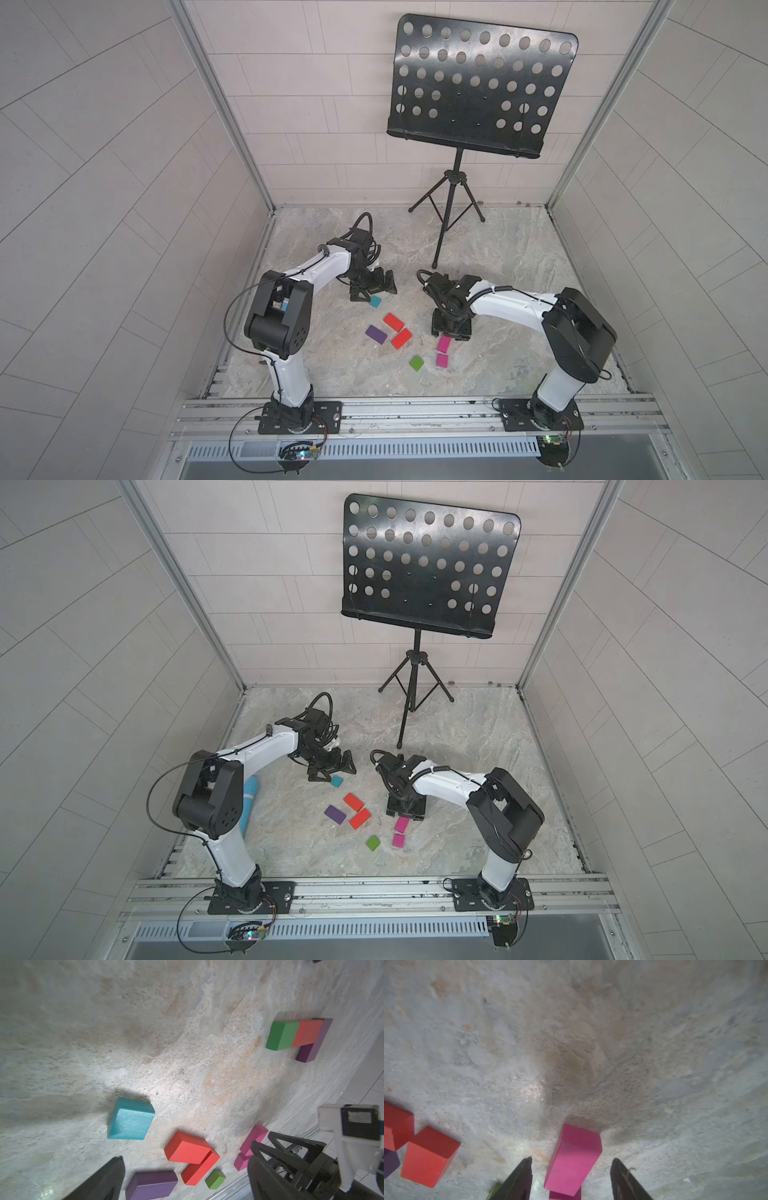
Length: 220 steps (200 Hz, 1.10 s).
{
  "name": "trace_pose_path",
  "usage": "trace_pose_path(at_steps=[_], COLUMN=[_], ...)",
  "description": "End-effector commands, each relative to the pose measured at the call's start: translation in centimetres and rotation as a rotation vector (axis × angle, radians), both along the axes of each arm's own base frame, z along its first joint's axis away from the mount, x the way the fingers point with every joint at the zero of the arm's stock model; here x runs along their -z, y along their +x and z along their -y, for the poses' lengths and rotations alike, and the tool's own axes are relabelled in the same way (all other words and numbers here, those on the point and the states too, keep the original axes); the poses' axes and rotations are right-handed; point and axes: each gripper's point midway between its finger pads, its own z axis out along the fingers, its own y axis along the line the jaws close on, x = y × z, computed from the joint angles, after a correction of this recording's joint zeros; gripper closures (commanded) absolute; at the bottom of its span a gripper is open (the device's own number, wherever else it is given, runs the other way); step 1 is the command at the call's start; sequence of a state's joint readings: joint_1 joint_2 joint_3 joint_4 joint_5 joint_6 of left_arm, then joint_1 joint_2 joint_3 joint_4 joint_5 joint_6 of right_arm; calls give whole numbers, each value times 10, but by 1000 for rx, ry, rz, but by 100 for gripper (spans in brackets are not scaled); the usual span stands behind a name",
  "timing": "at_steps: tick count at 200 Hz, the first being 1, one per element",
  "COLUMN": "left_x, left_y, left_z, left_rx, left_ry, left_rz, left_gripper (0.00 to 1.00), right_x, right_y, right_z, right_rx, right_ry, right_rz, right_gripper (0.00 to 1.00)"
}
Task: Assemble the number 7 with building blocks
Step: Pick up the building block from the center of the board.
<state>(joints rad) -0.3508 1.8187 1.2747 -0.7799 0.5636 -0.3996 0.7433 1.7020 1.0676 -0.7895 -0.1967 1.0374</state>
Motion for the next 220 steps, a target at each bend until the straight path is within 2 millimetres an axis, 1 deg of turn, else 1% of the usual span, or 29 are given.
trace_pose_path(at_steps=[1, 35, 68, 99, 138, 155, 179, 191, 203, 220], left_x=[-6, -5, -5, -3, -2, -2, -3, -4, -3, -3], left_y=[-6, -10, -12, -14, -12, -11, -11, -11, -11, -10], left_z=[-3, -4, -4, -5, -5, -5, -5, -5, -5, -4], left_rx=[11, 14, 10, 7, 4, 3, 4, 4, 4, 2], left_ry=[-10, -11, -15, -18, -20, -22, -23, -24, -24, -28], left_rz=[22, 18, 24, 17, 18, 18, 18, 20, 21, 22], left_gripper=[0, 0, 0, 0, 0, 0, 0, 0, 0, 0], right_x=[1, 7, 12, 15, 13, 6, -14, -27, -40, -51], right_y=[1, -3, -8, -11, -8, 0, 21, 33, 44, 57], right_z=[2, -3, -2, -2, -3, -2, 6, 16, 31, 51], right_rx=[29, 3, -1, -8, -20, -21, 6, 11, 20, 31], right_ry=[-36, -44, -53, -52, -49, -58, -53, -66, -85, -105], right_rz=[-1, -35, -52, -68, -57, -19, 48, 84, 112, 130], right_gripper=[40, 46, 51, 58, 70, 72, 74, 74, 74, 74])
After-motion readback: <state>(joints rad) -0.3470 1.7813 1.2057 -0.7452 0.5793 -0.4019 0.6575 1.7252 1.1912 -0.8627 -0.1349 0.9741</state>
